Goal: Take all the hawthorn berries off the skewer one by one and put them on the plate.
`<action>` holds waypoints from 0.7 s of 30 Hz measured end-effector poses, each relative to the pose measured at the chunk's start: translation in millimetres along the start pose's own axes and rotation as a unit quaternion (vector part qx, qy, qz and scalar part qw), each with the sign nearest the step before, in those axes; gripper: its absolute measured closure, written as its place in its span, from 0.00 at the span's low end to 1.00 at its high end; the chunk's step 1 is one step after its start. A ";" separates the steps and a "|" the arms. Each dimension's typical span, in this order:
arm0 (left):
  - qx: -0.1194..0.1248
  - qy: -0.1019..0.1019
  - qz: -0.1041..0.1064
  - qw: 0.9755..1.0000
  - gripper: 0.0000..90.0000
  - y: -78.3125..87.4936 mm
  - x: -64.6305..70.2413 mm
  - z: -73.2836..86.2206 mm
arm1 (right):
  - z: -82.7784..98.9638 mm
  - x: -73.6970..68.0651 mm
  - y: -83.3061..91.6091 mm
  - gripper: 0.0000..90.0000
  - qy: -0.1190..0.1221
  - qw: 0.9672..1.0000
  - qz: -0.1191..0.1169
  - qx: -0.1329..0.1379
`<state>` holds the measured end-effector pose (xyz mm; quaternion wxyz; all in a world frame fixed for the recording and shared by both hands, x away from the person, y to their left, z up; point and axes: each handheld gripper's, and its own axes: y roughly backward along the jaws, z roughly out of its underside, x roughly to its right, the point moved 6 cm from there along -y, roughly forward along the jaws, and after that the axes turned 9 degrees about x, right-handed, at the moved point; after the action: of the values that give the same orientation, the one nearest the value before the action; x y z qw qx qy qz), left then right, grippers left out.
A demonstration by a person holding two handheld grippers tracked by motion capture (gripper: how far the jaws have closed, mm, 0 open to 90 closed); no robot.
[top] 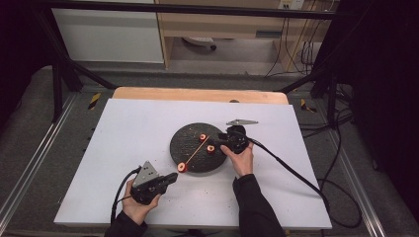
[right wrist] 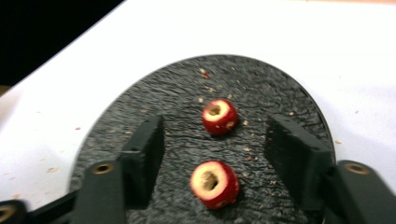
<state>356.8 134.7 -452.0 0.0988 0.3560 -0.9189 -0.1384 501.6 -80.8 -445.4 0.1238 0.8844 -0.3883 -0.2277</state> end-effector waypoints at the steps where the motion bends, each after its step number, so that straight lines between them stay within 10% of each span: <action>1: 0.000 0.000 0.000 1.000 0.98 -0.1 -0.1 0.1 | -1.7 -2.0 3.9 0.34 0.001 1.000 -0.002 0.003; 21: -0.002 -0.001 -0.003 1.000 0.98 -1.2 0.5 0.8 | 14.4 -43.6 54.2 0.02 0.008 0.998 -0.055 0.005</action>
<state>357.0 133.6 -453.0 0.0978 0.3581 -0.9178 -0.1408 434.3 -85.2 -423.0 0.1098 0.9070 -0.3388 -0.2247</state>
